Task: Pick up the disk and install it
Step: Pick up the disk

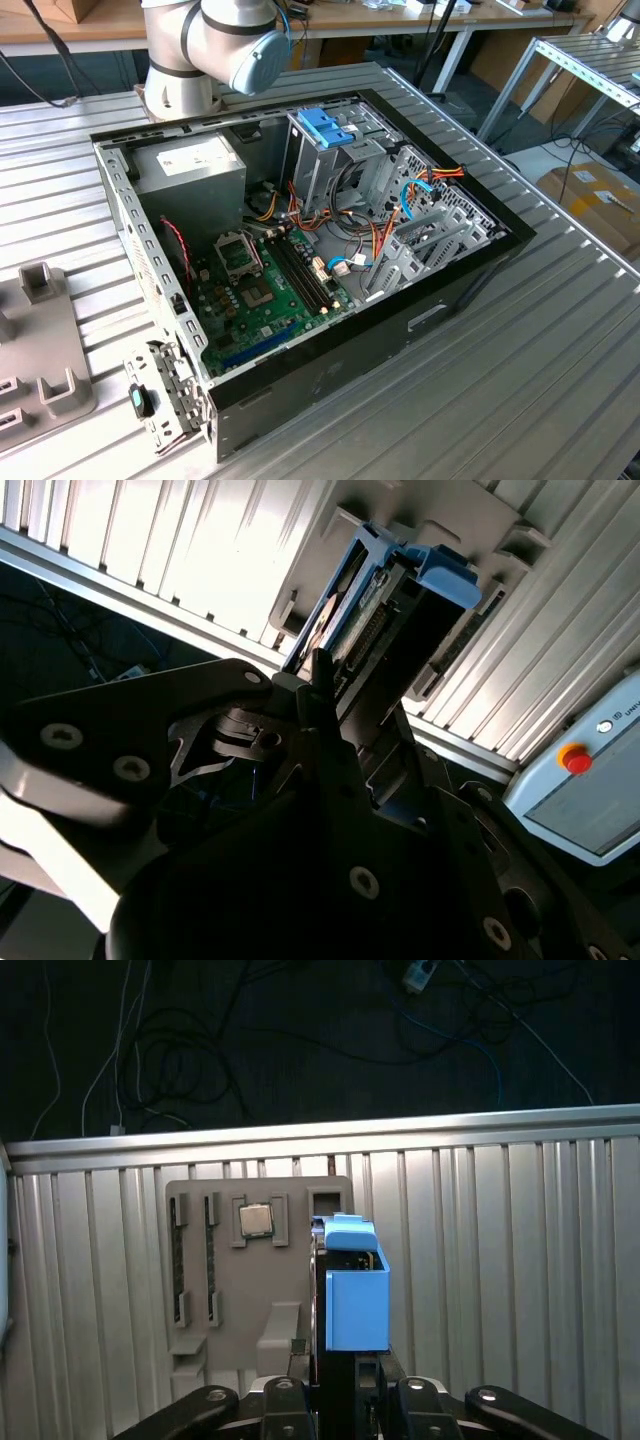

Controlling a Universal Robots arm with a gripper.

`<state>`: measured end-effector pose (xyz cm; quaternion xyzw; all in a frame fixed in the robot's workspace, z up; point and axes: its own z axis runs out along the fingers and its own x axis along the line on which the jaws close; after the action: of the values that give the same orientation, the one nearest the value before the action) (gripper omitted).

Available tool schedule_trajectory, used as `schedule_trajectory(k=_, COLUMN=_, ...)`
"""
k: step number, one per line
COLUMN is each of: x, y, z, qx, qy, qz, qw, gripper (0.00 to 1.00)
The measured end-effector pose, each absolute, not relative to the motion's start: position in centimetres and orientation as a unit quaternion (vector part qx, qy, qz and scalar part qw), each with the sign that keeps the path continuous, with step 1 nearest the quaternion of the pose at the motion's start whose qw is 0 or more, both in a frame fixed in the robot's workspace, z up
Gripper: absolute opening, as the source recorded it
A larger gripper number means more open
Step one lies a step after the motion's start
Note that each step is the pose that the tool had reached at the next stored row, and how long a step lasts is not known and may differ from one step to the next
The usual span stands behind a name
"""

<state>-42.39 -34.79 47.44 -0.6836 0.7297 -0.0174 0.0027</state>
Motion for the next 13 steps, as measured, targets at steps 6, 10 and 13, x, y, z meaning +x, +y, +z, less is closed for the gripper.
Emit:
schedule_trajectory(k=6, x=-42.38, y=-34.79, z=48.09, qx=-0.684, qy=0.73, qz=-0.017, qw=0.003, gripper=0.35)
schedule_trajectory(k=10, x=-42.38, y=-34.79, z=48.16, qx=-0.684, qy=0.73, qz=-0.017, qw=0.003, gripper=0.35)
schedule_trajectory(k=13, x=-42.38, y=-34.79, z=48.17, qx=-0.684, qy=0.73, qz=-0.017, qw=0.003, gripper=0.35)
